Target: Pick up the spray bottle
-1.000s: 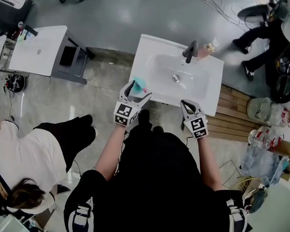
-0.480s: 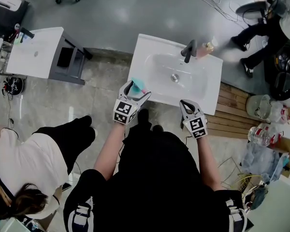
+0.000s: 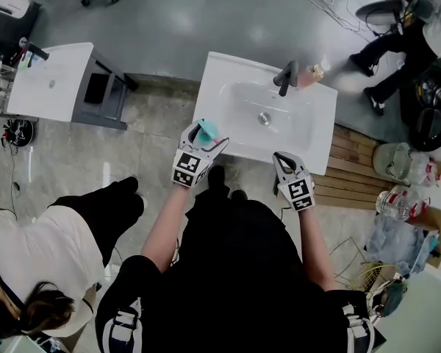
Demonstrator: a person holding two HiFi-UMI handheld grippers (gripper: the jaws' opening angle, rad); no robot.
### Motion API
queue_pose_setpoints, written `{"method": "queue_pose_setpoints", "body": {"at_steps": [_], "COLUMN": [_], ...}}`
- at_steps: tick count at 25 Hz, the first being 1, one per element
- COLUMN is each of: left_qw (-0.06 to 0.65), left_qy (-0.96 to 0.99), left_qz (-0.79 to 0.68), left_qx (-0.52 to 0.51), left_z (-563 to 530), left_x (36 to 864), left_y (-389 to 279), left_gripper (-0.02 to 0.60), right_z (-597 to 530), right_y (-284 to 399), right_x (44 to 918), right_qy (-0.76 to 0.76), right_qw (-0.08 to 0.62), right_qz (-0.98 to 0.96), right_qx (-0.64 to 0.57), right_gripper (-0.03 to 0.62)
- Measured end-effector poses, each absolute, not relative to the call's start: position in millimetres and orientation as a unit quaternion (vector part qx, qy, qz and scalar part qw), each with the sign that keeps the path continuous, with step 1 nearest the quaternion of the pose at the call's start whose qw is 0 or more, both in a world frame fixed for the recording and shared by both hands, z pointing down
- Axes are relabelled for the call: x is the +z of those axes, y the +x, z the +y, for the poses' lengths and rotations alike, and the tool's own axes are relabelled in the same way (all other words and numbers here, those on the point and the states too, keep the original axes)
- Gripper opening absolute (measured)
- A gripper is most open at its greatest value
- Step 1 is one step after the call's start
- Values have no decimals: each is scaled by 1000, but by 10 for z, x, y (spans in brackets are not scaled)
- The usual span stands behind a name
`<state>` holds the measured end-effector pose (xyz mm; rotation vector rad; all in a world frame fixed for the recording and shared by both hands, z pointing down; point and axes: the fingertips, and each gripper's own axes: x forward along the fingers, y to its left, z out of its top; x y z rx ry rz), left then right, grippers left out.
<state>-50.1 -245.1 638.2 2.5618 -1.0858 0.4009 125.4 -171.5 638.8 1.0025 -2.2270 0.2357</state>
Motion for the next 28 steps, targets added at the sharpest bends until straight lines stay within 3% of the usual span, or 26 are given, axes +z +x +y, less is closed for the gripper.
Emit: {"method": "queue_pose_setpoints", "body": {"at_steps": [28], "left_qw": [142], "left_qy": [917], "left_qz": [-350], "left_qx": [127], "left_z": [-2495], "left_x": [6345], "left_y": [-457], "left_gripper": [345], "right_z": [-1757], "right_y": [1303], "right_x": [6456], "right_qy": [400], "right_qw": [337], "right_qz": [-846], "right_qx": [104], "right_gripper": [17]}}
